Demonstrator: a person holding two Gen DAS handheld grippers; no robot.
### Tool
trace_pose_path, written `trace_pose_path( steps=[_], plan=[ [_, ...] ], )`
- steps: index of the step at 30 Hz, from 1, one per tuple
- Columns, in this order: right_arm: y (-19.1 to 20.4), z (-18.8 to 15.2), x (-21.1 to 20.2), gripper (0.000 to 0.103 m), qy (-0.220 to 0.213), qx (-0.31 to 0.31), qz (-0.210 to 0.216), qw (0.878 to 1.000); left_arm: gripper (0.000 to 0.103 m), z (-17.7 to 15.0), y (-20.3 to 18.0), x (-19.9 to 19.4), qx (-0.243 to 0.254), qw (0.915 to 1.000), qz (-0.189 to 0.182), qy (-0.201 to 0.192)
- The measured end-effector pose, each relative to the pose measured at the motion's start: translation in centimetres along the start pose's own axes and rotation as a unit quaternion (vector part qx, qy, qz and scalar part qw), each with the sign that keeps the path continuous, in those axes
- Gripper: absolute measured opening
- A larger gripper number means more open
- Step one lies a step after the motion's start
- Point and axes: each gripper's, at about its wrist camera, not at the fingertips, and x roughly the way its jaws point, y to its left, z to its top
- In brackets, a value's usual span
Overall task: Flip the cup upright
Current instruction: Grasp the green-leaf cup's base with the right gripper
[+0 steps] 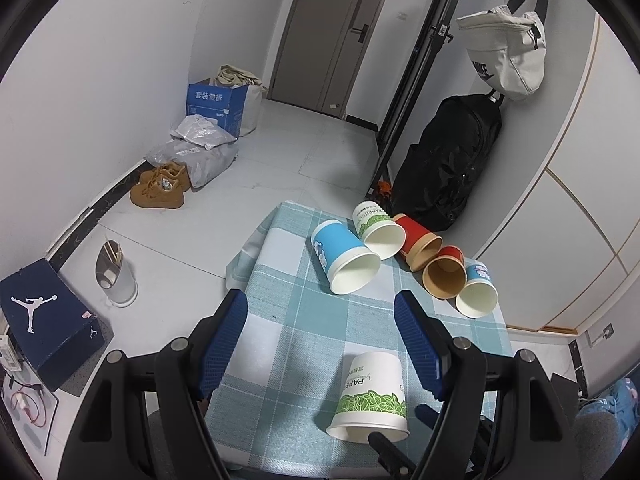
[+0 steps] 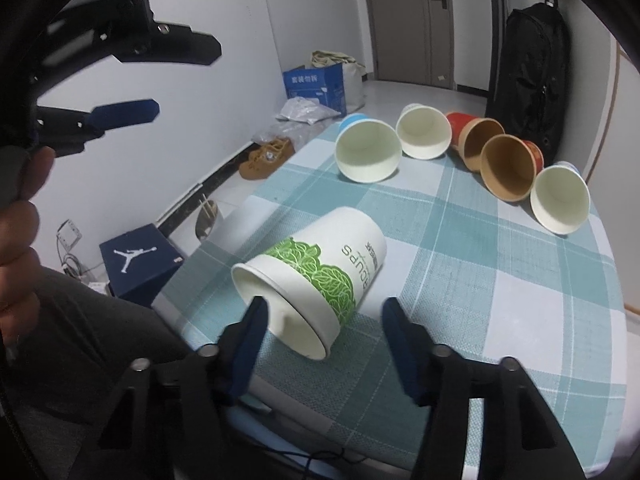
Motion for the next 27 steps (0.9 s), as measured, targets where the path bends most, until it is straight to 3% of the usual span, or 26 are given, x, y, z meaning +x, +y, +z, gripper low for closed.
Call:
trace_pose_path(
  steps=[2,7,11,12,27],
  plan=[
    [-0.3,0.0,0.0,0.051,-0.004,0.013,0.007,1.000,0.072,-0.1,0.0,0.3,-0.002,1.0000,-0.002,0.008],
    [-0.7,0.1,0.3,0.027,0.003,0.020,-0.001,1.000,0.072,-0.2,-0.1,0.7,-0.006,0.9998,-0.006,0.020],
    [-1.0,0.0,0.5,0.017,0.008,0.030,0.004,1.000,0.072,-0.3,-0.3,0.9,-0.006,0.9997,-0.007,0.023],
    [-1.0,0.0,0.8,0.005,0.018,0.030,0.002,0.999,0.072,-0.3,-0.3,1.0,-0.007,0.9996,-0.007,0.025],
    [-2.5,0.9,-0.4,0.002,0.013,0.061,0.000,0.998,0.072,-0.4,-0.6,1.9,-0.009,0.9990,-0.003,0.045]
  ],
)
